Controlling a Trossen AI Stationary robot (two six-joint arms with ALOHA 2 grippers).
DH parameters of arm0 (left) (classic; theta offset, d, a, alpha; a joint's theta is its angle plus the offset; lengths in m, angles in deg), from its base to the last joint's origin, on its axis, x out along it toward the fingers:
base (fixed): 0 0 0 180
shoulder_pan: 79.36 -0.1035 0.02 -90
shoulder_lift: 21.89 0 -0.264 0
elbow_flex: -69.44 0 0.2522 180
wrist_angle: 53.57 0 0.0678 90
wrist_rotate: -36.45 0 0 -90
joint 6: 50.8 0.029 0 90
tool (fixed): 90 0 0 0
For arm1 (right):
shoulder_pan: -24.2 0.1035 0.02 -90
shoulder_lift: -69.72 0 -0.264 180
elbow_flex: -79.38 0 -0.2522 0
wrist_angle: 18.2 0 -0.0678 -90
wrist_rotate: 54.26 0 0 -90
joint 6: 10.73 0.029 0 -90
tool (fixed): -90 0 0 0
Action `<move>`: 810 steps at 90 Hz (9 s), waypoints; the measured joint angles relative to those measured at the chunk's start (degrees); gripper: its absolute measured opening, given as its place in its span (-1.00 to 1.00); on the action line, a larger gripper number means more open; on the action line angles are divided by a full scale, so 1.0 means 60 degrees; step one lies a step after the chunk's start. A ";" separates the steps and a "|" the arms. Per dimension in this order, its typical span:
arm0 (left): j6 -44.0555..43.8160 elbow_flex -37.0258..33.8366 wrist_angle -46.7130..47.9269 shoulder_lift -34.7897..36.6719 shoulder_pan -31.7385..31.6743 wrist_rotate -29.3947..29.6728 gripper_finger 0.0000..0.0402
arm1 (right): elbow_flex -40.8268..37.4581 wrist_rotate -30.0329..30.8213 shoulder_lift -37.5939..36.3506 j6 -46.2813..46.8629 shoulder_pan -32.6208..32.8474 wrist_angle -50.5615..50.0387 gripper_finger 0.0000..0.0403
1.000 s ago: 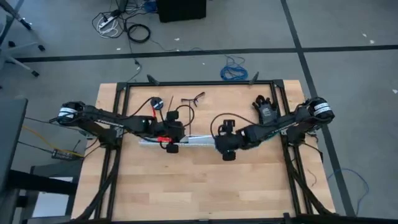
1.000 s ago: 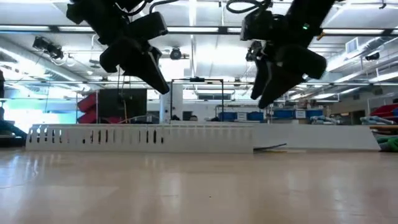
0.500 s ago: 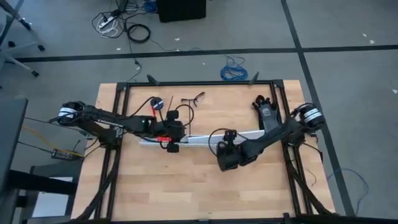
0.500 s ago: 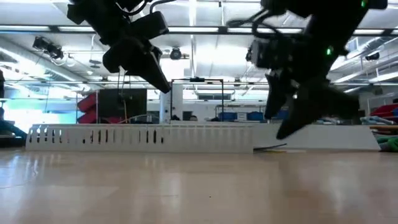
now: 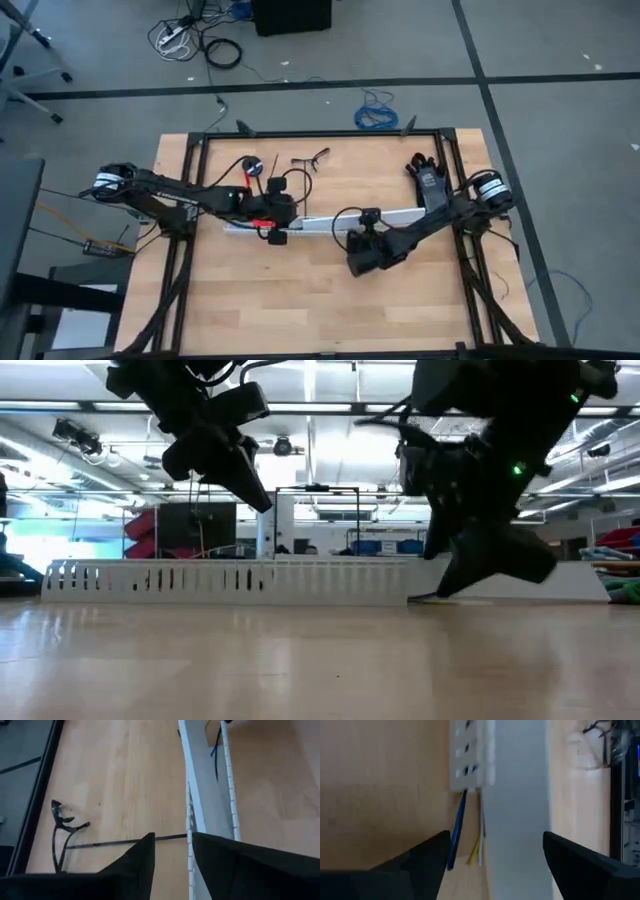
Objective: Ziptie cables
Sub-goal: Close the white cable duct
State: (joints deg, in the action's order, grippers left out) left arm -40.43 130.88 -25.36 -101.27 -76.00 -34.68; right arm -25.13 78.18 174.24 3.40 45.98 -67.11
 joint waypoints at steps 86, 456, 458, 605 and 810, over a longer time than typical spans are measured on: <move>0.0015 0.0000 0.0131 0.0000 -0.0058 0.0033 -0.37 | -0.1148 -0.0095 -0.0417 0.1526 -0.0428 -0.0079 0.53; -0.1310 -0.2218 -0.4367 0.2861 -0.0568 -0.3260 -0.39 | -0.3182 -0.6866 -0.4835 -0.0811 -0.2965 0.5265 -1.00; -0.1307 -0.2218 -0.4406 0.2857 -0.0568 -0.3260 -0.40 | -0.3182 -0.6876 -0.4835 -0.0803 -0.2969 0.5219 -1.00; -1.1000 -0.1785 -0.4451 0.2849 -0.3483 -0.3026 -1.00 | -0.3144 -0.3444 -0.4252 -0.6920 -0.4389 0.9959 0.54; -1.0235 -0.1785 -0.4415 0.2386 -0.3351 -0.3045 -1.00 | -0.1456 -0.2927 -0.1502 -0.6864 -0.4812 0.9339 0.14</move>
State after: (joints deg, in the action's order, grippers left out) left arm -101.84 120.17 -51.85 -86.95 -96.11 -52.95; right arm -33.87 60.62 165.23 -37.79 17.11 -11.07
